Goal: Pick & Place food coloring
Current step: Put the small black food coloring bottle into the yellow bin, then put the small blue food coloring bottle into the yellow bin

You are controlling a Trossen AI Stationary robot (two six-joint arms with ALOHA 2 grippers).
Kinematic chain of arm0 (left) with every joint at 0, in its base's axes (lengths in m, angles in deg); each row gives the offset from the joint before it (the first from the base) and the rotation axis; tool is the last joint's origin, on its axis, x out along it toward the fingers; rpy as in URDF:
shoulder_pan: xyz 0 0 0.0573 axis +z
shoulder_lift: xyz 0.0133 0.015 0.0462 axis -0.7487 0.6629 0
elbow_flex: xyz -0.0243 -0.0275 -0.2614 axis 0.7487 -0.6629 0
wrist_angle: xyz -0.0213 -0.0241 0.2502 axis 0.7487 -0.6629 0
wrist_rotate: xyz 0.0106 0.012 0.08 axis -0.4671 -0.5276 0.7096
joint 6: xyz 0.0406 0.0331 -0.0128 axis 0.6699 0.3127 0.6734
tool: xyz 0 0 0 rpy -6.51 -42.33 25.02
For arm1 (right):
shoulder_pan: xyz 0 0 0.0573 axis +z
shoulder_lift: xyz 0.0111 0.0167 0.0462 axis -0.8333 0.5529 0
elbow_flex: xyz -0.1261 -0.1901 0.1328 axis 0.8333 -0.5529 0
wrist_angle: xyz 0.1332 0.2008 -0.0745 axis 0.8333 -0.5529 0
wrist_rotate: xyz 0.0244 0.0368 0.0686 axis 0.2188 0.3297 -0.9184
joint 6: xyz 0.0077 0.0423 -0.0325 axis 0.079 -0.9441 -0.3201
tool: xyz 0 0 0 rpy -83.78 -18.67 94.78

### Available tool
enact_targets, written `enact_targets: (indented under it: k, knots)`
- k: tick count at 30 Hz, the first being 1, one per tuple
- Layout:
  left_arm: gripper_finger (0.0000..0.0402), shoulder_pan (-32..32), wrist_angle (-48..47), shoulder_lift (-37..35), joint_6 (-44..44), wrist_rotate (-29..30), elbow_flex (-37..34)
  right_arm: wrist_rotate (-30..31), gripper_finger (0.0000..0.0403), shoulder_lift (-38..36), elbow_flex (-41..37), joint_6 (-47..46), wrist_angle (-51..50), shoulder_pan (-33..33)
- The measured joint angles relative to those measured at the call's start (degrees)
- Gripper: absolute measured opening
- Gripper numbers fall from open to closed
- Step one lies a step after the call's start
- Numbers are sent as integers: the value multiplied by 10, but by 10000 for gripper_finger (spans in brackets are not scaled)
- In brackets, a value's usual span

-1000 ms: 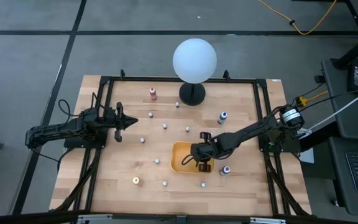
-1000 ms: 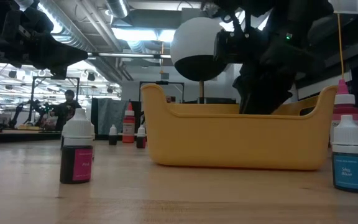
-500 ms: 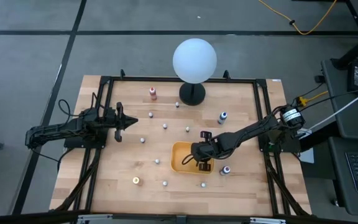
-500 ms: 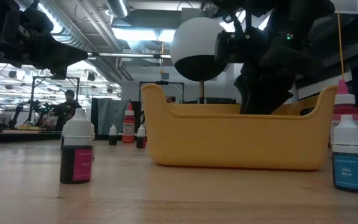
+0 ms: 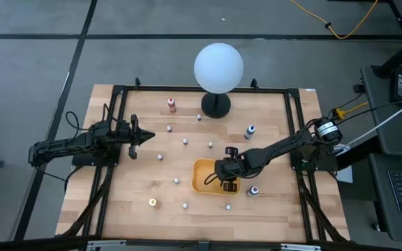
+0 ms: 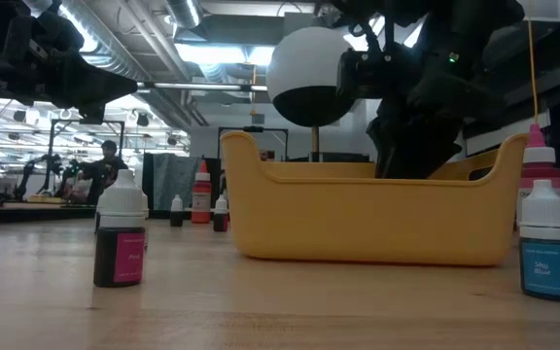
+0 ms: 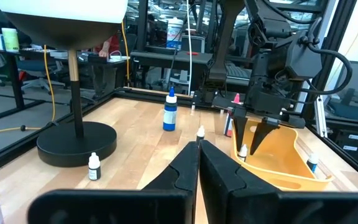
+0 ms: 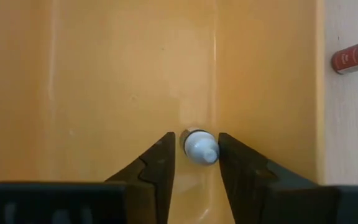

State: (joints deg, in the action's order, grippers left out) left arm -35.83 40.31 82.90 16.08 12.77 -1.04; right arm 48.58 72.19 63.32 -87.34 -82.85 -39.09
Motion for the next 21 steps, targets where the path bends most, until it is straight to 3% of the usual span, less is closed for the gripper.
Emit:
enact_targets:
  k: [8,15,21]
  knots:
    - [11,0,0,0,0,0,0,2,128,0,48,3,-59,0]
    - [9,0,0,0,0,0,0,57,128,0,115,44,-130,0]
    - [10,0,0,0,0,0,0,29,128,-1,191,122,-118,-32]
